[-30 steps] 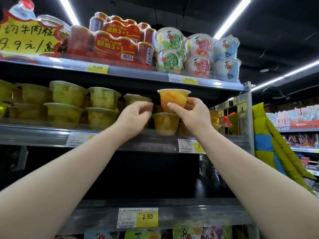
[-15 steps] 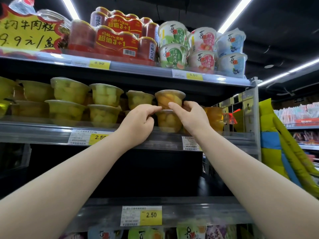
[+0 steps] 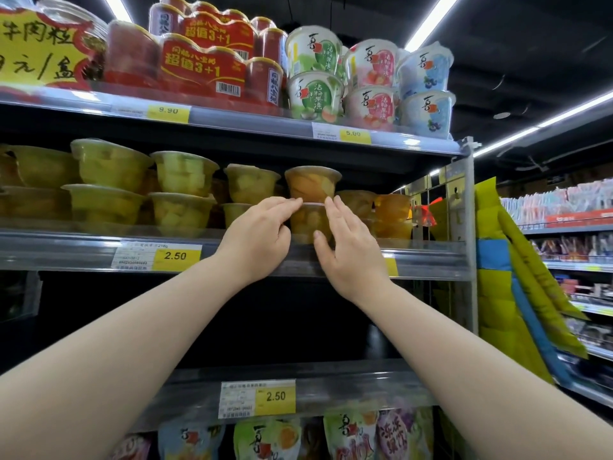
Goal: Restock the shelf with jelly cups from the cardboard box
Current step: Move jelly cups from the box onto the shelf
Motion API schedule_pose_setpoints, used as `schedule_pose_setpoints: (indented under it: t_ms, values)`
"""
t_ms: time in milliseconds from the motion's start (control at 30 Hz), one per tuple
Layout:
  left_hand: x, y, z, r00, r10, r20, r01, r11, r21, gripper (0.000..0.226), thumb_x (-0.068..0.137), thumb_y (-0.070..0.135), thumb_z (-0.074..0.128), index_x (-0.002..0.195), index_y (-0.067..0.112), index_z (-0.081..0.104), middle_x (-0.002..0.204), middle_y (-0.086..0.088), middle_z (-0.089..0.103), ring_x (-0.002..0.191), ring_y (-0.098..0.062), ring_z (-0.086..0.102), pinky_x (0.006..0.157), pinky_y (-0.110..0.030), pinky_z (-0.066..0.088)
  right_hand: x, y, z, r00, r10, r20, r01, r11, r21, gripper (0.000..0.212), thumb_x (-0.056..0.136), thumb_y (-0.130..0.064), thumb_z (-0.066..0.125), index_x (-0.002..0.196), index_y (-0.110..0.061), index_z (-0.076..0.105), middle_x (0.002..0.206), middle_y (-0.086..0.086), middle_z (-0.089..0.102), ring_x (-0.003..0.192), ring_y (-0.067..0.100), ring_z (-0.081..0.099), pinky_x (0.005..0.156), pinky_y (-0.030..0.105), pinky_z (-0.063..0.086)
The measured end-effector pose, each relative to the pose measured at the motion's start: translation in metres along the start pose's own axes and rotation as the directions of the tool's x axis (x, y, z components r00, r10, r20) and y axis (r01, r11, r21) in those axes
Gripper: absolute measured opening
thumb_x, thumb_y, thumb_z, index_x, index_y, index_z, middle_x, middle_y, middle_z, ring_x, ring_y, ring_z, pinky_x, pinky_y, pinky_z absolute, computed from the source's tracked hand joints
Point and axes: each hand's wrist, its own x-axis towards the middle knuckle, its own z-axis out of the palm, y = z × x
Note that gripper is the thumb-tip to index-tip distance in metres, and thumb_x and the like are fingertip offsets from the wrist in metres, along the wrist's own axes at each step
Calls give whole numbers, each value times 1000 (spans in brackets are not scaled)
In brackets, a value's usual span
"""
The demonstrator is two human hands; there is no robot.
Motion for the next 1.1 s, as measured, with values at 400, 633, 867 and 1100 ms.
schedule_pose_setpoints:
  t_ms: [400,633,867,1100]
  values:
    - [-119,-6,18,977,-188,101,133,906,402,69,92,54,18,149,28,-10,157,9,-16,145,-12,-17,115,-38,-17,-84,-4,28,999,-39,26,42,990,-135,63,98,-47,17,152,-13,17,159,5,9,144,12,-3,118,32,-8]
    - [-240,-20,-35,759,-565,323,355,776,521,85,91,46,51,153,31,-5,156,0,-28,145,-22,-21,118,-46,-4,-170,-66,24,960,17,280,-59,988,142,62,99,-40,40,153,-25,14,161,-2,3,148,14,-2,117,29,0]
    - [-359,-30,-122,610,-675,416,396,714,578,80,90,49,51,152,33,2,160,1,-15,147,-23,-12,119,-47,2,-245,-164,28,881,46,470,-141,975,170,69,90,-43,57,150,-29,25,159,-2,17,147,21,14,115,41,19]
    - [-501,-36,-208,473,-732,491,449,679,581,71,90,46,51,151,30,18,161,-2,2,148,-25,1,118,-47,12,-331,-279,41,740,19,672,-208,957,202,69,91,-47,55,150,-33,22,160,-5,11,148,19,7,116,43,17]
